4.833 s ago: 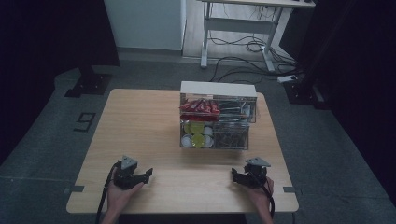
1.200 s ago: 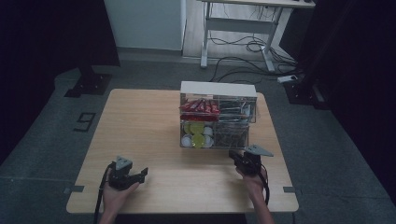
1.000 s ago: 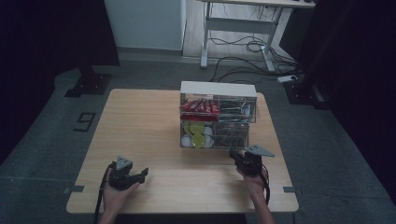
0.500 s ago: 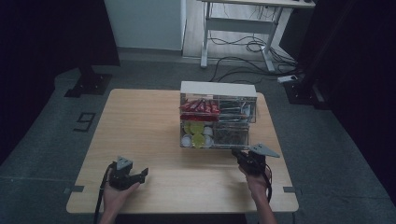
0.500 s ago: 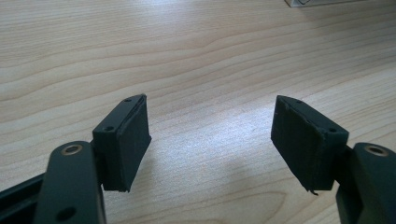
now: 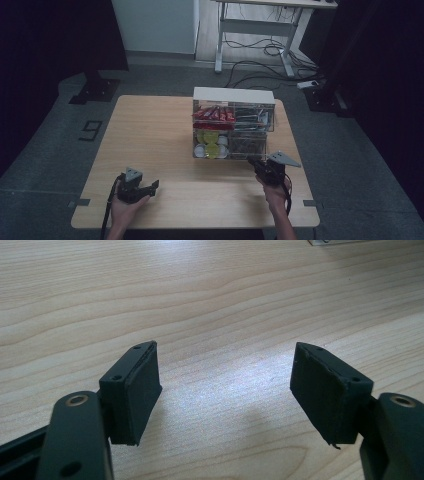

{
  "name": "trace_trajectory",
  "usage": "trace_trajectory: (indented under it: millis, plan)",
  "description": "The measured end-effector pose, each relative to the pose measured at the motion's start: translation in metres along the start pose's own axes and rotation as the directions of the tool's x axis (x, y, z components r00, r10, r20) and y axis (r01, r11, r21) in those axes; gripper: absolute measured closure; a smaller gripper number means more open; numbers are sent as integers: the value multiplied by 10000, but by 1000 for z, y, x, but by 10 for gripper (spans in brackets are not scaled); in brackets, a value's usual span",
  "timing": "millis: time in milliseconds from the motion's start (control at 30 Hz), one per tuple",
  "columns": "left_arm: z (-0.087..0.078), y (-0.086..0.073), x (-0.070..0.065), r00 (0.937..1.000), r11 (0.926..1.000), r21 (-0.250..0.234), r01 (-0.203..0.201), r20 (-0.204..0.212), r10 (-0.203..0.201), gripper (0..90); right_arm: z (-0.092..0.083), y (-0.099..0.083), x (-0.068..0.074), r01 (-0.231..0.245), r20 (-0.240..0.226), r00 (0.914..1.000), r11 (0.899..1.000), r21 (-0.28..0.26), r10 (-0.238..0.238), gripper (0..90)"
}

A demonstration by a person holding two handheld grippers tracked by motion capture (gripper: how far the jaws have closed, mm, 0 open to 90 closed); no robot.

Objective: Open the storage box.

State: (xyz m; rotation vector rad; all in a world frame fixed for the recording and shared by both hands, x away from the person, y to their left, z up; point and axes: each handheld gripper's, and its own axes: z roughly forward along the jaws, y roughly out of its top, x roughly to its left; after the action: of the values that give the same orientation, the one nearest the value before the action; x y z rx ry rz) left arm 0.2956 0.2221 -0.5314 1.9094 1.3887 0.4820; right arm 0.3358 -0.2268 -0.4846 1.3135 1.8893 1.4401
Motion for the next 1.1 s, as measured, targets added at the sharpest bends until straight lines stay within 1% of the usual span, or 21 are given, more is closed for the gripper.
trace_trajectory:
  millis: [100,200,400,767,800,900,1033,1100]
  plan:
    - [1,0,0,10000,10000,31,-7,-10,7,282,-1,6,0,118,130,9998,9999,-32,-118,896]
    - [1,0,0,10000,10000,45,-7,-6,7,282,-1,8,1,142,141,9998,9999,-54,-141,896]
    - [1,0,0,10000,10000,26,7,-12,-7,282,1,13,2,40,129,9999,9999,-138,-38,896]
    - [0,0,1,10000,10000,26,19,-33,-19,282,3,35,0,29,75,10000,9971,-766,-23,896]
    - [0,0,1,10000,10000,26,19,-33,-19,282,3,35,0,29,75,10000,9971,-766,-23,896]
    - [-1,0,1,10000,10000,25,26,-54,-26,282,6,41,-1,-70,33,10000,9954,-960,74,896]
    - [-1,0,1,10000,10000,8,35,-60,-35,282,7,45,-3,-141,-3,9999,9941,-1078,142,896]
    - [0,0,0,10000,10000,0,56,-79,-56,282,8,45,-5,-251,49,9997,9919,-1248,259,895]
